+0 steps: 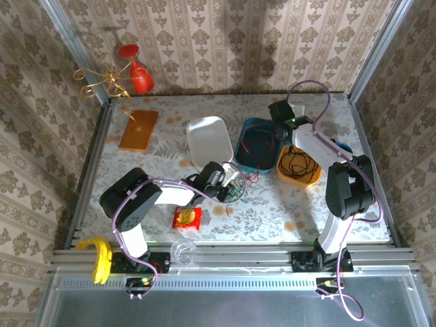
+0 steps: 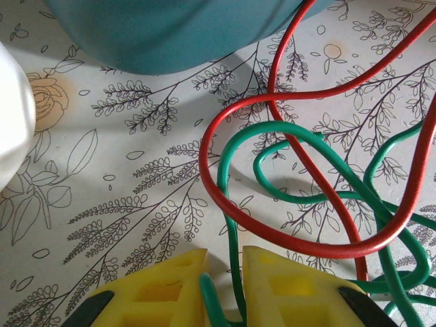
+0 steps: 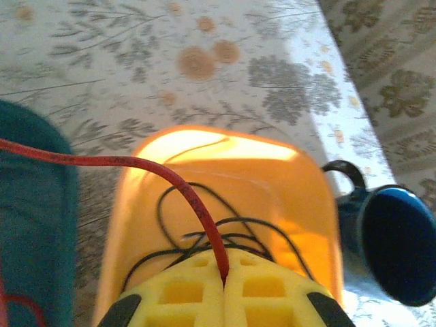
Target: Untangle the cables
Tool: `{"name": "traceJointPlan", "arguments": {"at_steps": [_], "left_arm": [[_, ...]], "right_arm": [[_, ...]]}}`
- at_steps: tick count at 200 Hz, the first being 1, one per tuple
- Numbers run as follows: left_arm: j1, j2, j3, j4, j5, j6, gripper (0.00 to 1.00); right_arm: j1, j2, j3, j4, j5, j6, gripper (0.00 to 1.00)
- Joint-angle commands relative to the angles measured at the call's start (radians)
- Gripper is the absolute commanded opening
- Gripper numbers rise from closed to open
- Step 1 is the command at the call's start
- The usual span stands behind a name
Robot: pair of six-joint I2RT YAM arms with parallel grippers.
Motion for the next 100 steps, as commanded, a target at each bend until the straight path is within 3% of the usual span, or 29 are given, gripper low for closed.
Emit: {"name": "traceJointPlan", "arguments": {"at_steps": [1, 29, 100], "left_arm": [[-0.011, 0.029, -0.003, -0.105, -0.02, 0.02, 0.2], [-0.011, 0.039, 0.01, -0.112, -0.013, 0.022, 0.2], [-0.017, 0.044, 0.02, -0.123, -0.016, 0.026, 0.2]], "right_arm": [[-0.027, -0.051, 0.005, -0.044, 0.077, 0.034, 0.0], [-0.031, -0.061, 0.019, -0.058, 0.05, 0.018, 0.0], [0.046, -0.021, 0.049, -0.048, -0.26, 0.086, 0.0]]}}
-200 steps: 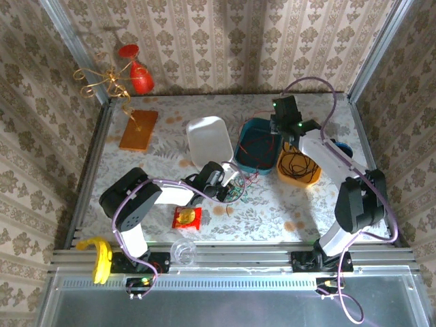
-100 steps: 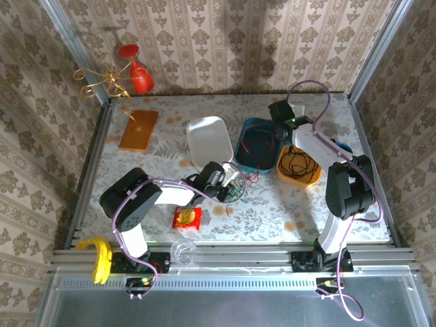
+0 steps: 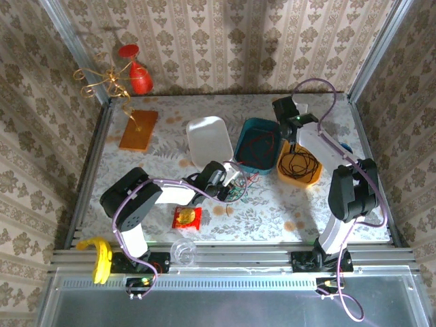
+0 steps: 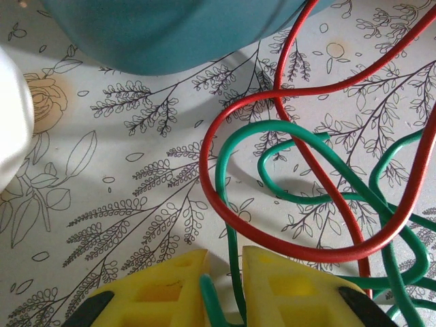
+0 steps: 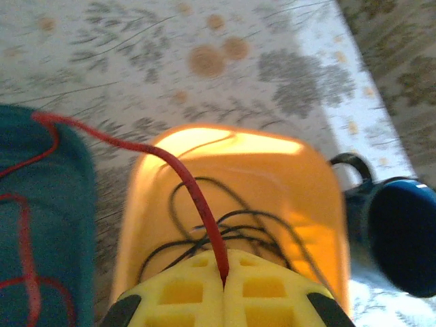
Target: Untangle the cables
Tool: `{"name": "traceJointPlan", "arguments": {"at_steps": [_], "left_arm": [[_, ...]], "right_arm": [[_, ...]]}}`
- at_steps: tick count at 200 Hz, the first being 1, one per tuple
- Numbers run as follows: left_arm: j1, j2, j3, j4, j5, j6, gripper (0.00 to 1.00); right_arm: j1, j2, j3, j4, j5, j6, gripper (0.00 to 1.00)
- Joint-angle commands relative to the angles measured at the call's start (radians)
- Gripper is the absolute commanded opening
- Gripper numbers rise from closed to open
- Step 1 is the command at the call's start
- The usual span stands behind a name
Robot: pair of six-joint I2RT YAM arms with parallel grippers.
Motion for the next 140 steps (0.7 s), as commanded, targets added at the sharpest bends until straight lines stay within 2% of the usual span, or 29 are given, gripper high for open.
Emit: {"name": "traceJointPlan", "arguments": {"at_steps": [1, 45, 77, 87, 103, 140], "left_arm": [[-0.014, 0.039, -0.001, -0.093, -0.012, 0.026, 0.2], [-0.019, 0.036, -0.004, -0.093, -0.017, 0.028, 0.2], [-0.022, 0.032, -0.008, -0.092, -0.026, 0.03, 0.2], [-0.024, 0.03, -0.01, -0.091, -0.032, 0.03, 0.2], [-0.027, 0.027, -0.013, -0.089, -0.038, 0.031, 0.2], [-0.027, 0.027, -0.014, -0.084, -0.04, 0.032, 0.2]], "right_arm": [[0.037, 0.013, 0.026, -0.01, -0.139, 0.057, 0.0], [0.071, 0.083, 0.002, 0.01, -0.339, 0.181, 0.0], [0.081, 0.091, -0.049, 0.05, -0.392, 0.261, 0.01], [0.088, 0.077, -0.067, 0.068, -0.389, 0.273, 0.05], [0.1, 0.045, -0.088, 0.083, -0.368, 0.287, 0.21], [0.135, -0.071, -0.127, 0.092, -0.222, 0.306, 0.44]]}}
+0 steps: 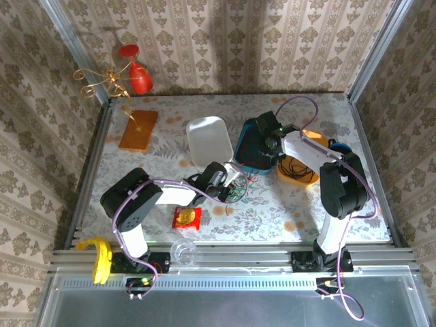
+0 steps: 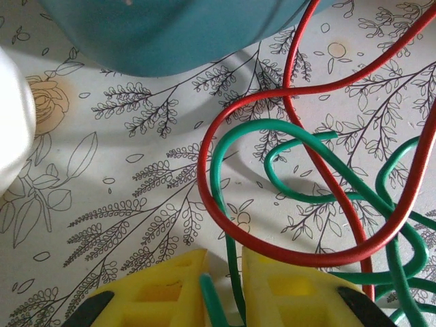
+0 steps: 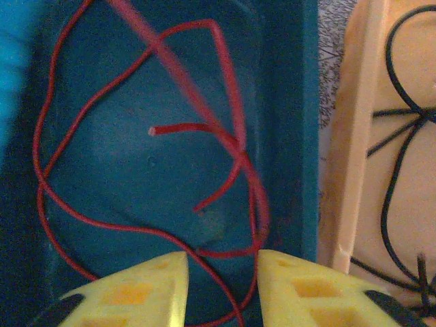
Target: Untangle the cables
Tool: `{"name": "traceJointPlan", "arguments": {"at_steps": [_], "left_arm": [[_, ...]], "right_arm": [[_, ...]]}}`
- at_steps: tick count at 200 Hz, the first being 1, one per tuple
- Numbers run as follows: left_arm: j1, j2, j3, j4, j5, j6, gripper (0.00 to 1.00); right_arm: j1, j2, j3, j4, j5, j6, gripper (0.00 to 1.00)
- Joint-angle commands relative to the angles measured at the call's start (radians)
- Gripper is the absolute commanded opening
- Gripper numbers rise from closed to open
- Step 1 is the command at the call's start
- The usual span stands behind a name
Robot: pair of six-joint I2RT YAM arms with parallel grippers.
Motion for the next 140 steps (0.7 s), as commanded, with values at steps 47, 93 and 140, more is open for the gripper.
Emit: {"name": "traceJointPlan", "arguments": {"at_steps": [47, 93, 140], "left_arm": [[-0.02, 0.022, -0.017, -0.084, -0.018, 0.036, 0.2], [-0.027, 0.025, -0.016, -0.078, -0.019, 0.041, 0.2], [-0.036, 0.027, -0.013, -0.079, -0.028, 0.052, 0.2]], "right_arm": [[0.055, -0.29, -0.125, 0.11, 0.197, 0.047, 0.51], [0.129, -0.338, -0.273, 0.201, -0.087, -0.039, 0.51], [0.228, -0.262, -0.309, 0.102, -0.096, -0.164, 0.52]]}}
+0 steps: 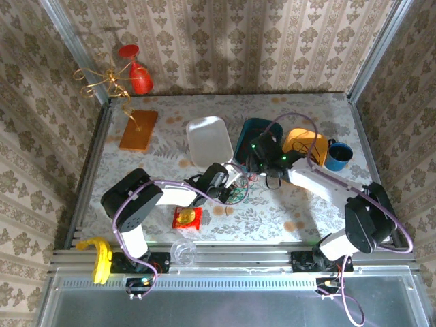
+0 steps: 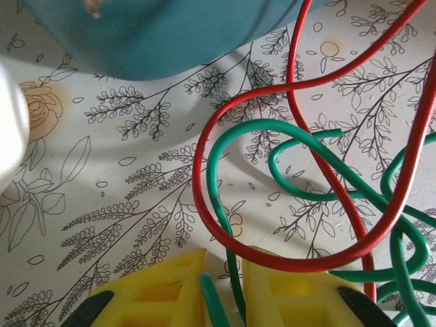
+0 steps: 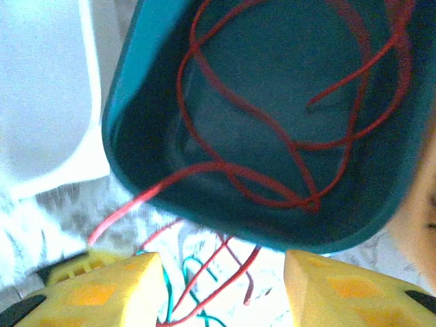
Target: Untangle the cables
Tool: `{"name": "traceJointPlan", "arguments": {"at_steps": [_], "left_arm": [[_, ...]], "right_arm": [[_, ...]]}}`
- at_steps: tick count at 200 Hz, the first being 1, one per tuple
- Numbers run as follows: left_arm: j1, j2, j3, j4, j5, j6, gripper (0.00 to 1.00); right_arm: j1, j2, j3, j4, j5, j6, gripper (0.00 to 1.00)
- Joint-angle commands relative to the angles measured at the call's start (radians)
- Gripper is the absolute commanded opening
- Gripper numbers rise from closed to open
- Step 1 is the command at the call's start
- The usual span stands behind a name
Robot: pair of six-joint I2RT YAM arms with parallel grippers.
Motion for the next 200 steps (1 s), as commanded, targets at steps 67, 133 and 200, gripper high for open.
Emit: {"name": "traceJointPlan", "arguments": {"at_steps": [67, 133, 200], "left_arm": [[-0.022, 0.031, -0.008, -0.085, -0.017, 0.039, 0.2], [-0.025, 0.031, -0.007, -0.088, -0.022, 0.042, 0.2], [-0.025, 0.036, -0.005, -0.082, 0.01, 0.054, 0.21]], "right_arm": [[0.027, 0.104, 0.026, -0.047, -0.046, -0.09, 0.5], [0.027, 0.114, 0.01, -0.017, -0.032, -0.076, 0.12], [0.027, -0.072, -0.073, 0.09, -0.197, -0.151, 0.0]]}}
